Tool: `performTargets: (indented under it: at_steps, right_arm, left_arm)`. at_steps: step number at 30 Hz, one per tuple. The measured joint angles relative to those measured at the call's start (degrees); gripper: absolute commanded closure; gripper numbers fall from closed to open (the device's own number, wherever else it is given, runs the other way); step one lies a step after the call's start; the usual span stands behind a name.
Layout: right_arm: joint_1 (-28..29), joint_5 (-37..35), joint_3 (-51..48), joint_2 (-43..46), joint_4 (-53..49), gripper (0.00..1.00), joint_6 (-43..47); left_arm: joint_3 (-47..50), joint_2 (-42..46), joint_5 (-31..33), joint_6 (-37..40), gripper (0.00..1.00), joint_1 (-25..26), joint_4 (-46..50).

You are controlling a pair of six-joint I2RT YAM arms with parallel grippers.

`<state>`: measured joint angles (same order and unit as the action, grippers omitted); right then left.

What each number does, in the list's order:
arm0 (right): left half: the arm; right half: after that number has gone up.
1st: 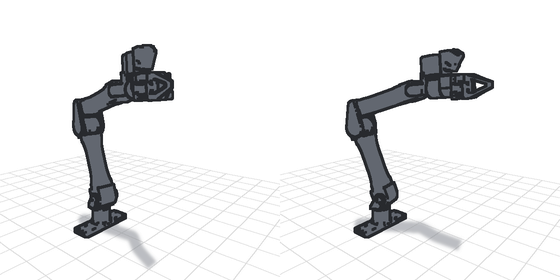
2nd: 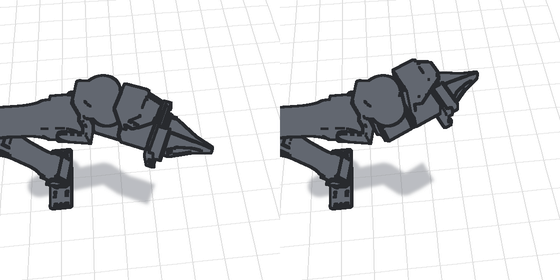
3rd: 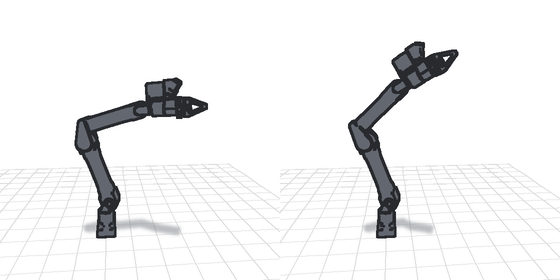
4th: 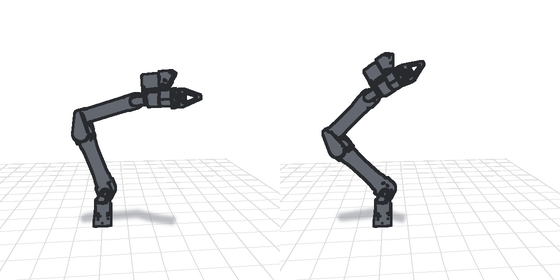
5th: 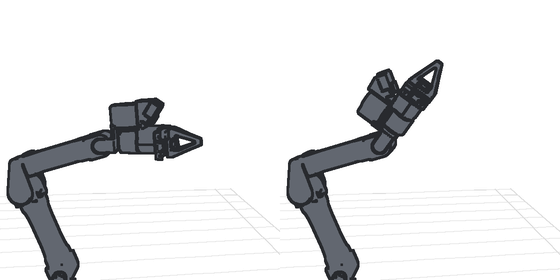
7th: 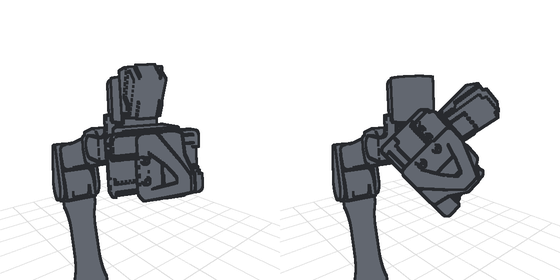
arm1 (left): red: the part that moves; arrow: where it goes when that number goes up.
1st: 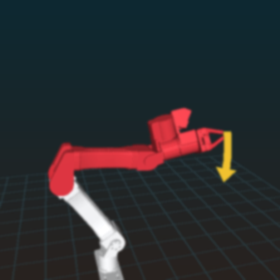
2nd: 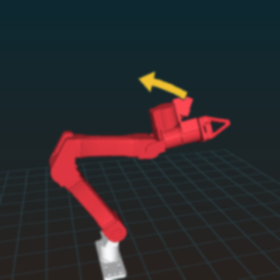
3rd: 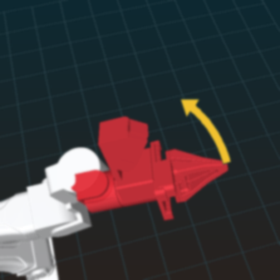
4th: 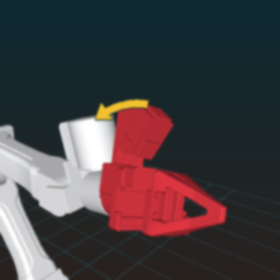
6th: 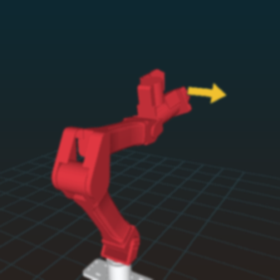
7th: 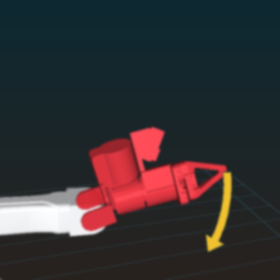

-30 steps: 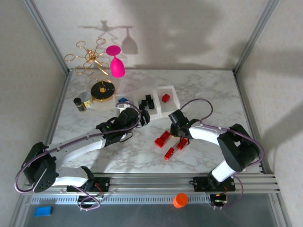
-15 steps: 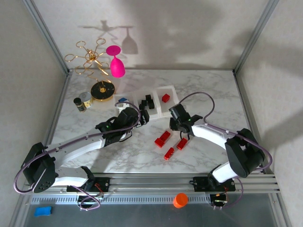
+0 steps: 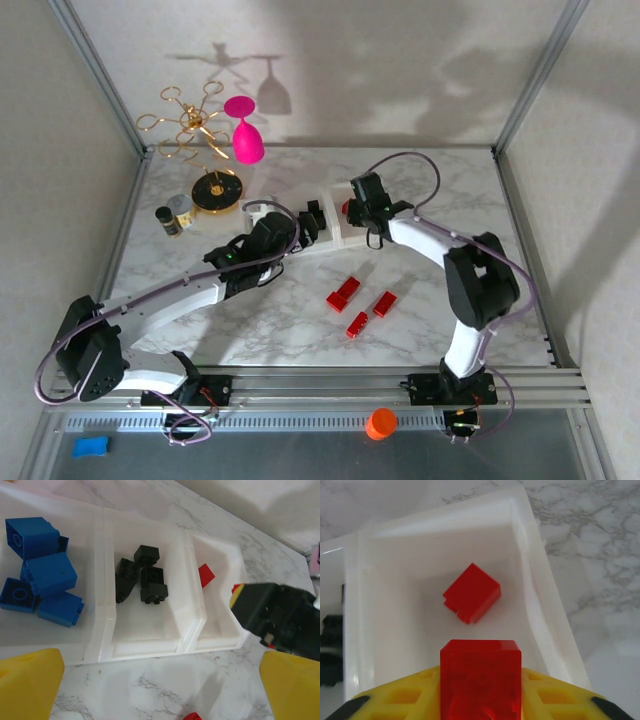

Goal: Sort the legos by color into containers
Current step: Place the lego in the container.

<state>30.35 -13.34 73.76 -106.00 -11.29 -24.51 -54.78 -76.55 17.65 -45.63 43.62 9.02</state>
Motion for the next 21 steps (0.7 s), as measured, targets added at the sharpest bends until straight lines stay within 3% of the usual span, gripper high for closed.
performTargets:
  at_steps: [4, 10, 21]
  right_arm:
    - [-1.0, 0.3, 2.5, -2.7, 0.1, 0.48, 1.2]
    - [-1.1, 1.4, 1.8, 0.1, 0.2, 0.42, 2.0]
    - [-0.9, 3.5, -14.9, 18.1, -2.8, 0.32, -0.9]
  left_arm:
    - [-0.2, -0.5, 0.0, 0.0, 0.00, -0.4, 0.0]
    - [-0.2, -0.5, 0.0, 0.5, 0.00, -0.5, 0.0]
    - [1.3, 1.5, -2.7, 0.9, 0.00, 0.5, -0.3]
